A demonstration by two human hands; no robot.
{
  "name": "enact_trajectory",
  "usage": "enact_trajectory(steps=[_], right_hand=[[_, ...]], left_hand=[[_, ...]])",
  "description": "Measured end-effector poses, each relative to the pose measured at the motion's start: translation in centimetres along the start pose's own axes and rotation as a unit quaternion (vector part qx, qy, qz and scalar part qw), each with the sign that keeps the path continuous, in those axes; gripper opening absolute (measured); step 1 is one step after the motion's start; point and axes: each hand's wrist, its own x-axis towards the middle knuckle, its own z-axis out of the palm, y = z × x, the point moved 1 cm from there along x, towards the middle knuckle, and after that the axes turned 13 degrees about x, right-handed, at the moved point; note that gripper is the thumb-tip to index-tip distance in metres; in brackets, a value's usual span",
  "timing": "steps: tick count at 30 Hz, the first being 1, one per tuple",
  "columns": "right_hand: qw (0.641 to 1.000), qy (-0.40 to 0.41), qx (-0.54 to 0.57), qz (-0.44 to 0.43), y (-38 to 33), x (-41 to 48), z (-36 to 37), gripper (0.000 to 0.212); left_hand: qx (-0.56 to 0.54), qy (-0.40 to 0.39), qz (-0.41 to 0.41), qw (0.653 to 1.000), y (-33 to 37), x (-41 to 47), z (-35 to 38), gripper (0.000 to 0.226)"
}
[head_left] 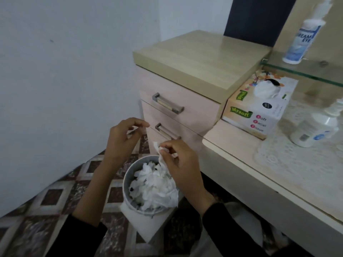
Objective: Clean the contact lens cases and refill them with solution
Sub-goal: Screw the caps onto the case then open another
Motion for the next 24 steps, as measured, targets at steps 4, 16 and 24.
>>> enact_trajectory(steps=[4, 16, 24], right_hand=[[0.995, -0.063, -0.034, 0.074, 2.5, -0.2, 2.6, 0.019], [0.998, -0.006, -0.009, 0.054, 1.0, 0.0, -0.5, 0.019], [0.996, 0.090, 0.017, 0.021, -3.6, -0.5, -7.7, 0.015]], left_hand=[[0.001, -0.019, -0.036, 0.999, -1.6, -0.7, 0.2, 0.022], [0.011, -0.039, -0.020, 0.999, -1.3, -0.8, 2.0, 0.033], [-0.044, -0.061, 0.107, 0.991, 6.8, 0.9, 5.0, 0.020]])
